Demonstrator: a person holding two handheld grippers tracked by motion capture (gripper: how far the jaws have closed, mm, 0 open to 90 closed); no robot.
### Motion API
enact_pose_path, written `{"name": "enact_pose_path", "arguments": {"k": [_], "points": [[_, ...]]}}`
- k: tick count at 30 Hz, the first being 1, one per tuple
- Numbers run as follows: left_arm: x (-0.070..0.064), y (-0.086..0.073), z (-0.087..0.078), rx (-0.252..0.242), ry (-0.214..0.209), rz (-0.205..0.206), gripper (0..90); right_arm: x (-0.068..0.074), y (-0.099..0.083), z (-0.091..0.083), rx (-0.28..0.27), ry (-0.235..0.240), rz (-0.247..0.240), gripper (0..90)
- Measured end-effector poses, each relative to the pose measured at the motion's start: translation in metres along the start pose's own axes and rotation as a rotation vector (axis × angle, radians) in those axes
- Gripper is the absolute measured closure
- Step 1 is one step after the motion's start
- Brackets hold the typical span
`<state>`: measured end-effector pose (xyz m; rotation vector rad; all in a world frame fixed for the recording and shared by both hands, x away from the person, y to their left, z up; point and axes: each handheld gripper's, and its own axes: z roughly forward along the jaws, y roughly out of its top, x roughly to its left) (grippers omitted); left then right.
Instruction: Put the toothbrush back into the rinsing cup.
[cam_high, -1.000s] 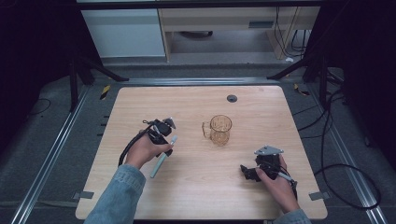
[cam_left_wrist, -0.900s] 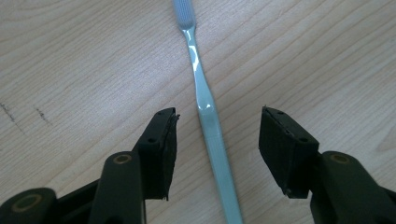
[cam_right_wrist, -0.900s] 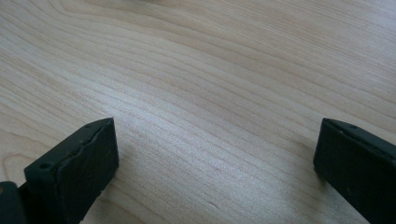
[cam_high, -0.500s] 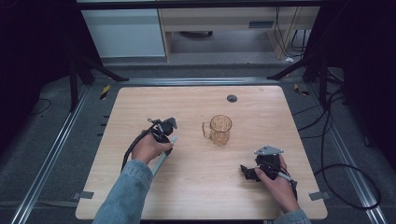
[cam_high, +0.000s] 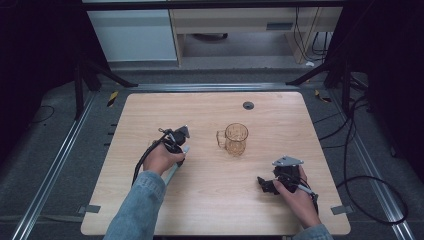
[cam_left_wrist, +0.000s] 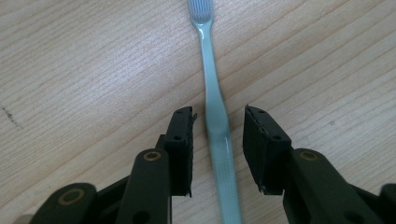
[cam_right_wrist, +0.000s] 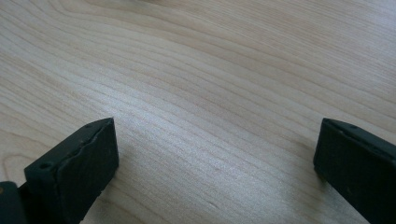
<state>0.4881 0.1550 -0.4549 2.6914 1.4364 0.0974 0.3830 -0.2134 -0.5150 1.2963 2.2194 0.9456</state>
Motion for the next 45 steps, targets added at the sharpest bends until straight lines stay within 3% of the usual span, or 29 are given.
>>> {"name": "enact_pose_path", "arguments": {"k": [8, 38, 45], "points": [[0.003, -0.001, 0.002, -0.004, -0.001, -0.028, 67.7, 0.0, 0.0, 0.0, 0.0, 0.0, -0.001, 0.4], [-0.002, 0.001, 0.009, -0.002, 0.004, -0.024, 76.4, 0.0, 0.0, 0.0, 0.0, 0.0, 0.0, 0.4], [-0.003, -0.001, -0.002, -0.047, 0.01, 0.002, 78.5, 0.0, 0.0, 0.0, 0.0, 0.0, 0.001, 0.4]]}}
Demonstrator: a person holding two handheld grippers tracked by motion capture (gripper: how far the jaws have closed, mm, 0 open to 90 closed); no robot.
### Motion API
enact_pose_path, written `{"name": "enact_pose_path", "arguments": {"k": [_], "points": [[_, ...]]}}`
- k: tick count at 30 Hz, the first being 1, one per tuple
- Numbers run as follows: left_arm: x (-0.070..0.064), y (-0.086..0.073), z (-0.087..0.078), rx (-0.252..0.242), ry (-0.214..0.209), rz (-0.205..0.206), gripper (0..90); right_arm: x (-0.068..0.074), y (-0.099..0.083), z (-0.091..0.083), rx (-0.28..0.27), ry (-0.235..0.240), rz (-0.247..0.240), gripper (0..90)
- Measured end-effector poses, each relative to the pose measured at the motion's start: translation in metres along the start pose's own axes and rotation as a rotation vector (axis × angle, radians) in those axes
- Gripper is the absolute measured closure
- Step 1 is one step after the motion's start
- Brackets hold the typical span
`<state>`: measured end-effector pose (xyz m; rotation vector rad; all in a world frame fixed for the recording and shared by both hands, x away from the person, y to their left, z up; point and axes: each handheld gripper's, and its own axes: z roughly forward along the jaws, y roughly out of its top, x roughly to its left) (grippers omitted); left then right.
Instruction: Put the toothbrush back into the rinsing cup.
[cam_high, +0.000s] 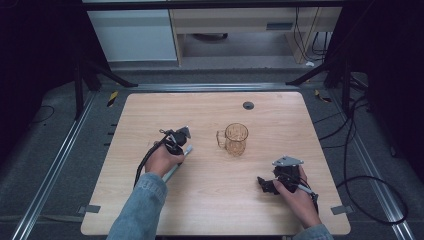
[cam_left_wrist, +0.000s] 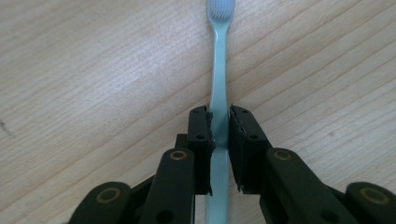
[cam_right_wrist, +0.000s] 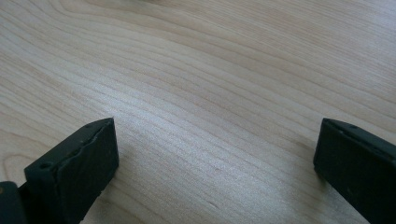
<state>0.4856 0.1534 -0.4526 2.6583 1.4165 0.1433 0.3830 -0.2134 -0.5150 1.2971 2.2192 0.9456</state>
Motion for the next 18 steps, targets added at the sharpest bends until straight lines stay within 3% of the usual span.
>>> {"name": "enact_pose_path", "arguments": {"k": [13, 18], "points": [[-0.007, 0.002, -0.047, -0.223, -0.008, 0.013, 78.7, 0.0, 0.0, 0.0, 0.0, 0.0, -0.002, 0.3], [-0.011, 0.004, -0.056, -0.29, -0.016, 0.013, 78.7, 0.0, 0.0, 0.0, 0.0, -0.001, -0.003, 0.3]]}}
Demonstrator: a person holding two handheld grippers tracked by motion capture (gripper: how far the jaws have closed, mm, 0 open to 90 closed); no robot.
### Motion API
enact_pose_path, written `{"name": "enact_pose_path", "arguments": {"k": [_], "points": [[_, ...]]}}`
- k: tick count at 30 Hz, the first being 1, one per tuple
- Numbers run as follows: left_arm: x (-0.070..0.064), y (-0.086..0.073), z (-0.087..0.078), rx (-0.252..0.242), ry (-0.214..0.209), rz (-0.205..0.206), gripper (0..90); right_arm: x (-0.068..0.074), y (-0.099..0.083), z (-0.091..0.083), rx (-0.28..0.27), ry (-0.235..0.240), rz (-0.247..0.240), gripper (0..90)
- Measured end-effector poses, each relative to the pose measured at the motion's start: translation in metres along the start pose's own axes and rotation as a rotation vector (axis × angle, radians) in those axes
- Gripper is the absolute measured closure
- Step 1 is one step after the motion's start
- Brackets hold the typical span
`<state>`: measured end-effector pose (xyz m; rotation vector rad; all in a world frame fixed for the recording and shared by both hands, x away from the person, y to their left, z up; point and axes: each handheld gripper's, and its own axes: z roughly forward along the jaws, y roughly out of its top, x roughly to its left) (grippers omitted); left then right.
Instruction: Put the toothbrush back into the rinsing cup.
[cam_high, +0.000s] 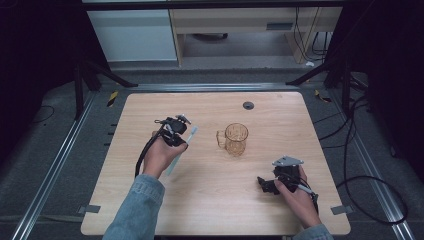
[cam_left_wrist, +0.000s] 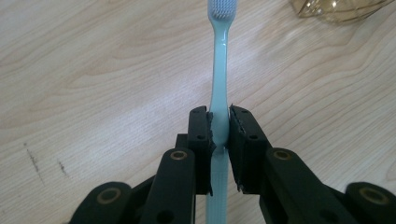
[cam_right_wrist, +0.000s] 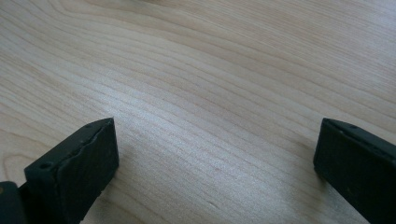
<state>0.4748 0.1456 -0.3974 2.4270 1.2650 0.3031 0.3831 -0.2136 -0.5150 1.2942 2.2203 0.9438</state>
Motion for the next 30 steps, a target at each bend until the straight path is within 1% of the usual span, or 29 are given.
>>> {"name": "enact_pose_path", "arguments": {"k": [1, 4, 8, 15, 16, 20, 23, 26, 28, 29, 30], "points": [[0.0, 0.001, 0.0, -0.002, -0.002, 0.006, 78.7, 0.0, 0.0, 0.0, -0.001, 0.001, 0.0, 0.3], [-0.002, 0.002, 0.0, -0.021, 0.001, 0.002, 78.7, 0.0, 0.0, 0.0, -0.001, 0.001, 0.0, 0.3], [-0.006, 0.004, -0.003, -0.056, -0.002, 0.006, 78.7, 0.0, 0.0, 0.0, 0.0, 0.002, 0.0, 0.4], [-0.012, 0.008, -0.002, -0.099, -0.02, 0.006, 78.7, 0.0, 0.0, 0.0, 0.0, 0.002, -0.001, 0.4], [-0.013, 0.009, -0.003, -0.115, -0.016, 0.006, 78.8, 0.0, 0.0, 0.0, 0.0, 0.002, -0.001, 0.3], [-0.017, 0.012, -0.006, -0.148, -0.019, 0.013, 78.7, 0.0, 0.0, 0.0, 0.0, 0.002, -0.001, 0.4], [-0.018, 0.014, -0.01, -0.181, -0.021, 0.01, 78.7, 0.0, 0.0, 0.0, 0.0, 0.001, -0.001, 0.4], [-0.019, 0.016, -0.013, -0.217, -0.024, -0.004, 78.7, 0.0, 0.0, 0.0, 0.0, 0.001, 0.0, 0.4], [-0.021, 0.016, -0.015, -0.241, -0.018, -0.003, 78.7, 0.0, 0.0, 0.0, 0.0, 0.001, 0.0, 0.4], [-0.022, 0.017, -0.015, -0.257, -0.02, -0.017, 78.7, 0.0, 0.0, 0.0, 0.0, 0.001, 0.0, 0.4], [-0.022, 0.017, -0.016, -0.269, -0.019, -0.019, 78.7, 0.0, 0.0, 0.0, 0.0, 0.001, -0.001, 0.4]]}}
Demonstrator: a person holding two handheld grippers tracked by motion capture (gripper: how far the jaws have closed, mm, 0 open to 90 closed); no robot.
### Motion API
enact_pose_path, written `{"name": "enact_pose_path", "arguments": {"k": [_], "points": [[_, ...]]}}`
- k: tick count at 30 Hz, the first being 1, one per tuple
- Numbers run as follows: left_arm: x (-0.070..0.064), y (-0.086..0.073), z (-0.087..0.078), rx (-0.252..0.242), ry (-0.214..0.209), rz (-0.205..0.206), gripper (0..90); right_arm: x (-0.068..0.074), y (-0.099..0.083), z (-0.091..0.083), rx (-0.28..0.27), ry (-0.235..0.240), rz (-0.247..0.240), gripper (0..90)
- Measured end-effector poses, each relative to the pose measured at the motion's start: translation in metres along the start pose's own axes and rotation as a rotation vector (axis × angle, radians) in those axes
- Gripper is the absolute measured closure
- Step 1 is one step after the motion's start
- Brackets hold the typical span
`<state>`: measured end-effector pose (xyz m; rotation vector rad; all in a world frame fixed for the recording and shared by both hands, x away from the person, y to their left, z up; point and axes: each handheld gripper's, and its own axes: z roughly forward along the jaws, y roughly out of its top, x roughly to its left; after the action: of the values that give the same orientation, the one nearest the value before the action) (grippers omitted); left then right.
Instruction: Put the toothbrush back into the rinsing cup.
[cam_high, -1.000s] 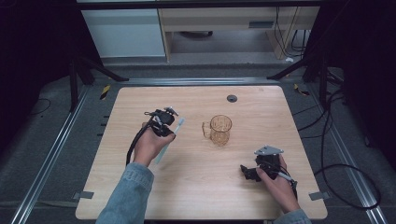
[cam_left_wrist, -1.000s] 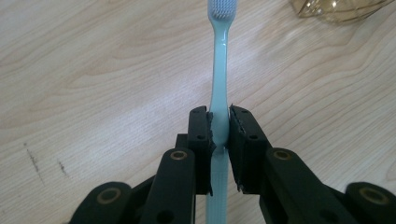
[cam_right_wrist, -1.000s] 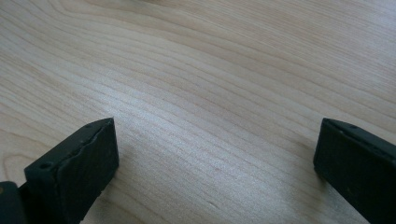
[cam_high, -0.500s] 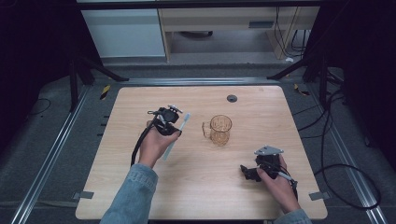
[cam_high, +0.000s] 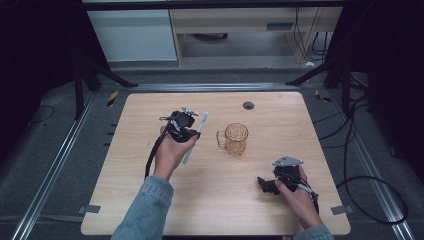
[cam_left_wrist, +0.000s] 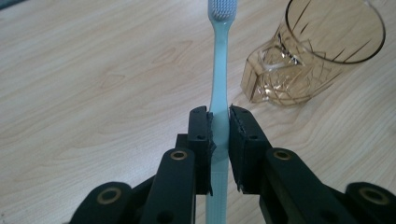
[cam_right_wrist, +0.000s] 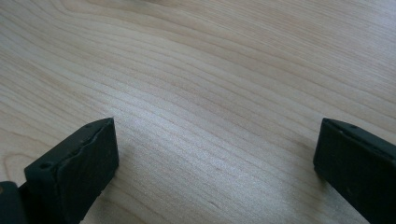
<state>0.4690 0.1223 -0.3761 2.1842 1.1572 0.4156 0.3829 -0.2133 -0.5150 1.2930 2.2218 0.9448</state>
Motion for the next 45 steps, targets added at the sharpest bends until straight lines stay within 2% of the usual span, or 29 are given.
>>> {"name": "enact_pose_path", "arguments": {"k": [3, 10, 17, 26, 34, 45], "points": [[-0.001, 0.002, -0.002, -0.032, 0.018, 0.008, 78.7, 0.0, 0.0, 0.0, -0.002, 0.0, -0.011, 0.4], [-0.004, 0.006, -0.008, -0.138, 0.045, -0.014, 78.7, -0.001, 0.0, 0.0, -0.002, 0.001, -0.013, 0.4], [-0.011, 0.014, -0.005, -0.197, 0.064, -0.005, 78.8, -0.001, 0.0, 0.0, -0.002, 0.001, -0.014, 0.3], [-0.021, 0.017, 0.0, -0.295, 0.078, -0.02, 78.8, -0.001, 0.0, 0.0, -0.003, 0.002, -0.016, 0.3], [-0.021, 0.018, -0.002, -0.415, 0.098, -0.053, 78.8, -0.001, 0.0, 0.0, -0.002, 0.002, -0.014, 0.3], [-0.026, 0.019, -0.003, -0.497, 0.109, -0.047, 78.8, -0.001, 0.0, 0.0, -0.002, 0.005, -0.017, 0.3]]}}
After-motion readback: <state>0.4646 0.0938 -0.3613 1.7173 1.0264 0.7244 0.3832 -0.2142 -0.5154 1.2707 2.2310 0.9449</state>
